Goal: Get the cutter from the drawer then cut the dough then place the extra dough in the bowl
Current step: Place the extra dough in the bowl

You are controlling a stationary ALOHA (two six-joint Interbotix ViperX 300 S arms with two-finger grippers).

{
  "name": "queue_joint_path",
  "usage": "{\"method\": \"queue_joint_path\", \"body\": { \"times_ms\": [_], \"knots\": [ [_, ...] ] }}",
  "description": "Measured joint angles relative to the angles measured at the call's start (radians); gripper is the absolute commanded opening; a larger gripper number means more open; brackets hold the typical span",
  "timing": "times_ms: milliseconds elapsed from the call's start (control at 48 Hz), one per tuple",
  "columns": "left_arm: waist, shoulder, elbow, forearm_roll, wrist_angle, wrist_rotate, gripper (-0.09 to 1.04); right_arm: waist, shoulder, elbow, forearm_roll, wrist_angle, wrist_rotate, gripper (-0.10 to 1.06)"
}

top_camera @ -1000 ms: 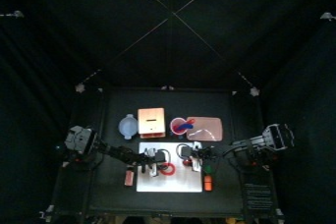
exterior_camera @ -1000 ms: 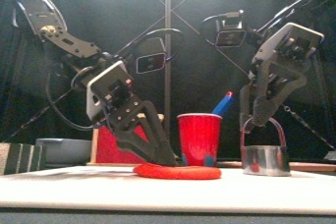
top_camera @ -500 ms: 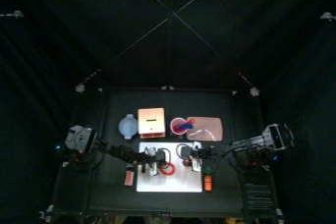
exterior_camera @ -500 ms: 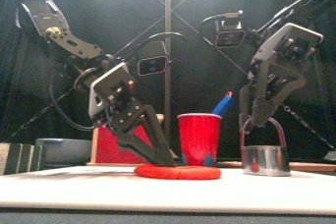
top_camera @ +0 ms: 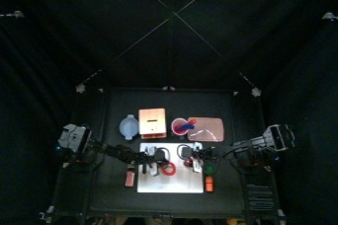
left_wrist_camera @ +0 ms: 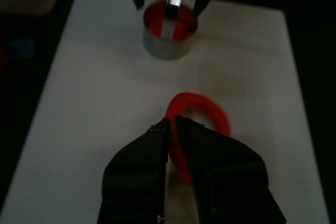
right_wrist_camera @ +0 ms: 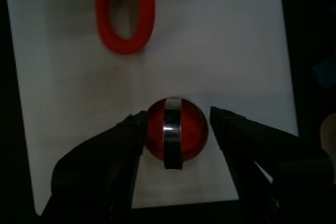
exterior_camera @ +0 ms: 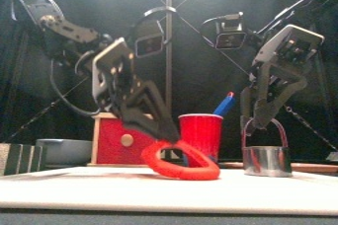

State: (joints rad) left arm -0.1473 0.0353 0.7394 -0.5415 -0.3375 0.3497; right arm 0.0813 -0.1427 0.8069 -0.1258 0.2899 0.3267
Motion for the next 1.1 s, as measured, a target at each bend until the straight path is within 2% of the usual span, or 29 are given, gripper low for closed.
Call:
{"method": "queue_joint_path", "body": {
  "times_ms": [250,625,833,1104],
  "knots": [
    [0.147,-0.222,0.083,0.112,0.043,0.003,0.57,-0.011,0.0,0.0,-0.003,0.0,0.003,0.88],
    [0.471,-0.518,0.152,0.233,0.304,-0.003,0.58,-0.025,0.002,0.0,-0.017,-0.003,0.002,0.88],
    [0.568,-0.692,0.215,0.252,0.405,-0.002,0.58,-0.034,0.002,0.002,-0.034,-0.005,0.002,0.88],
    [0.652,-0.845,0.334,0.272,0.522,0.0,0.59,-0.04,0.002,0.006,-0.038,-0.006,0.002,0.88]
  ]
}}
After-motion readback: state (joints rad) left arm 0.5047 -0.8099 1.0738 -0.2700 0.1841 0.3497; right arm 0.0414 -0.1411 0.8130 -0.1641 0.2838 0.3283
